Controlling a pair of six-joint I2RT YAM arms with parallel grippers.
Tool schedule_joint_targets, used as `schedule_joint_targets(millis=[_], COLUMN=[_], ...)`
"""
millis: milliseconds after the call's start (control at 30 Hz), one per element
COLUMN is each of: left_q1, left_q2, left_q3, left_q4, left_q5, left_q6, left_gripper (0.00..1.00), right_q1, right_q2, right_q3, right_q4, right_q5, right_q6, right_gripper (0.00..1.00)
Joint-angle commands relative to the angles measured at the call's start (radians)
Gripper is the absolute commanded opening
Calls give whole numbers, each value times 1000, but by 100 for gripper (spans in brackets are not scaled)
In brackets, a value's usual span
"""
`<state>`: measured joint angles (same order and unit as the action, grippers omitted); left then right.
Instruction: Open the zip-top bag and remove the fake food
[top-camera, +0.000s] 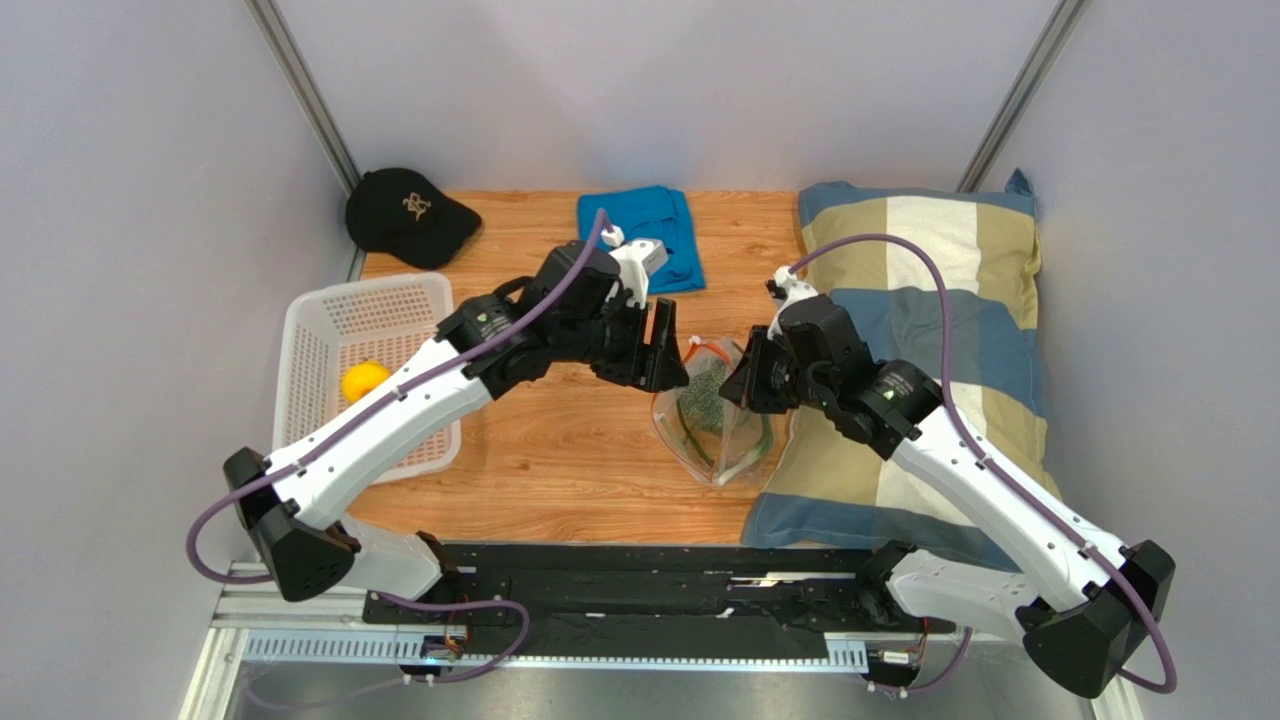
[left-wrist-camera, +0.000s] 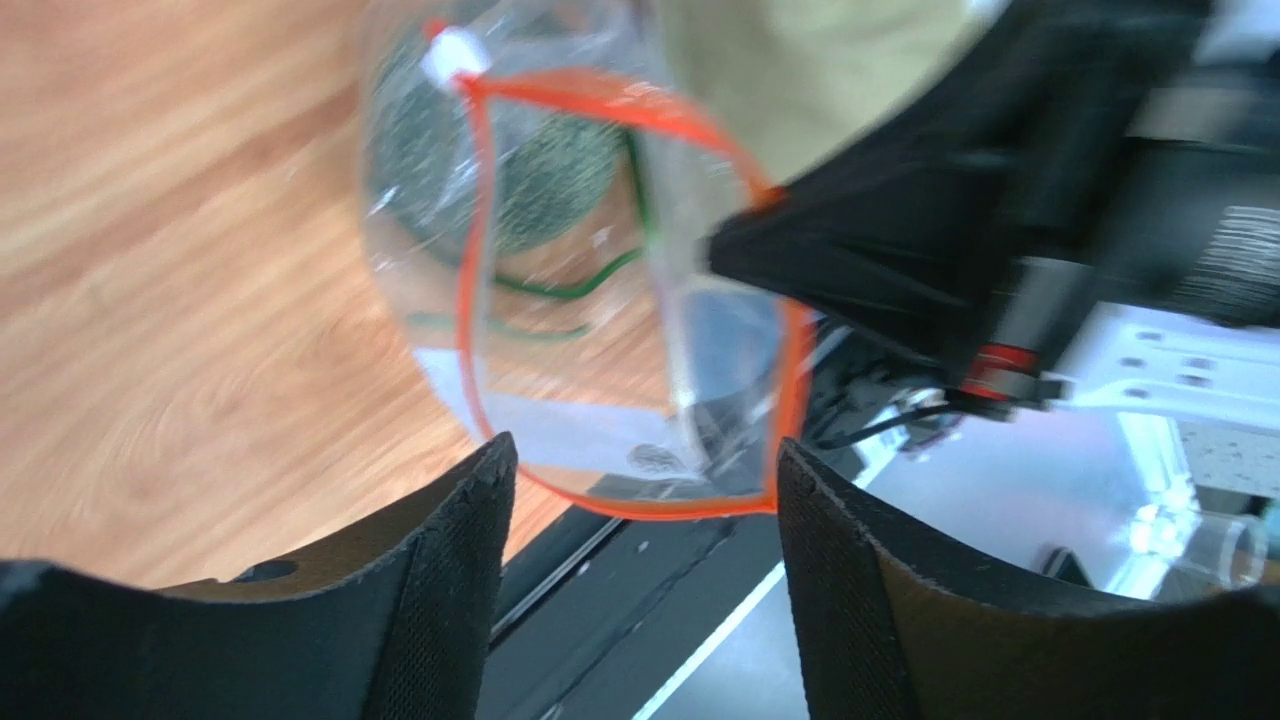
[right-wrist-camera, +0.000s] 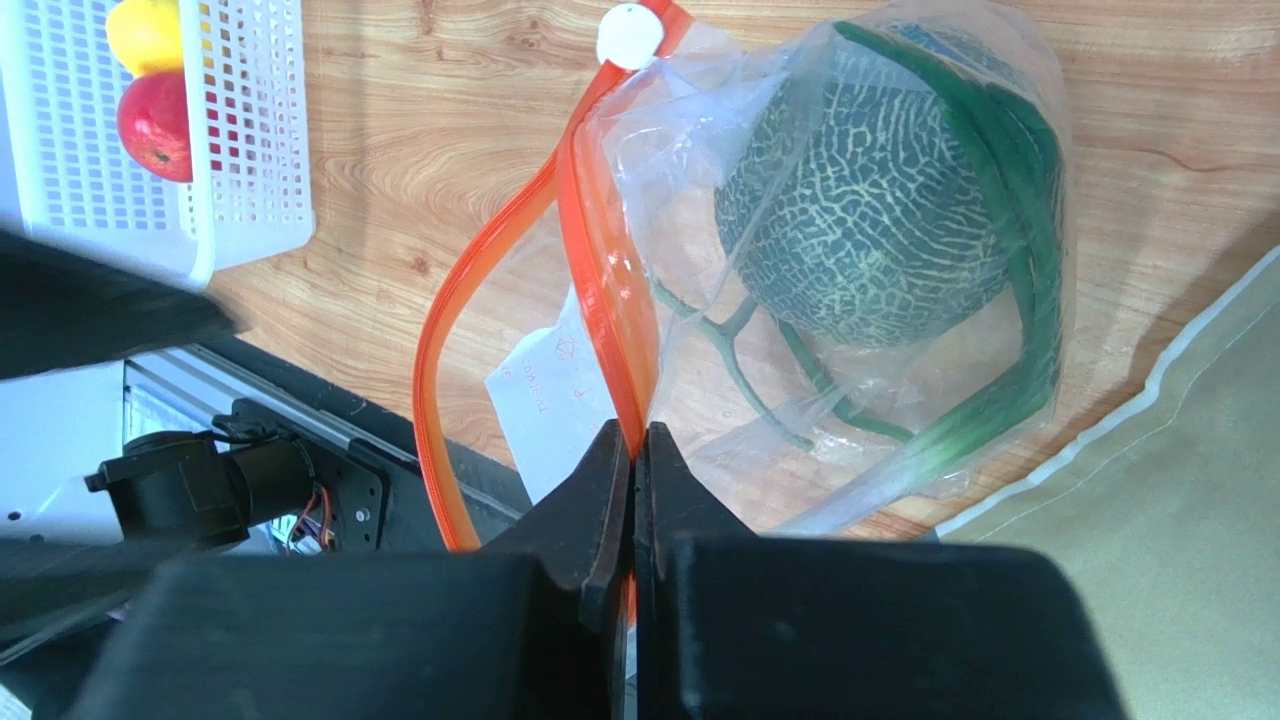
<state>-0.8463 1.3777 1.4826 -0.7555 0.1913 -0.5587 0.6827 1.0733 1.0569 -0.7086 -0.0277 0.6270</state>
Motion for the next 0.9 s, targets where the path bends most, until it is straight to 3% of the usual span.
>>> schedule_joint_targets(millis=[0, 200, 267, 300, 367, 433, 700, 867], left_q1=[38, 61, 67, 72, 73, 78, 102, 112], left_q2=[127, 237, 277, 290, 294, 264, 9, 38], left_q3=[-18, -32, -19, -9, -7, -16, 47, 62], left_q4=[-166, -73, -68, -71, -70, -71, -91, -8], left_q5=[-64, 34, 72, 86, 102, 94, 45, 170], left_q6=[-26, -18, -20, -15, 0, 12, 56, -42], left_gripper=[70, 71, 62, 55, 24, 0, 0, 0], right_q1=[-3, -2, -5, -3, -5, -3, -3, -3], right_q2=[-12, -19, -21, -19, -19, -15, 42, 71], right_q3=[46, 49, 49, 48, 52, 55, 124, 121], right_q4=[6, 11, 14, 14, 15, 20, 32, 34], right_q5=[-14, -15, -15, -15, -12, -20, -95, -121], right_q6=[-23, -26, -24, -20, -18, -21, -53, -29], right_gripper=[0, 0, 0, 0, 0, 0, 0, 0])
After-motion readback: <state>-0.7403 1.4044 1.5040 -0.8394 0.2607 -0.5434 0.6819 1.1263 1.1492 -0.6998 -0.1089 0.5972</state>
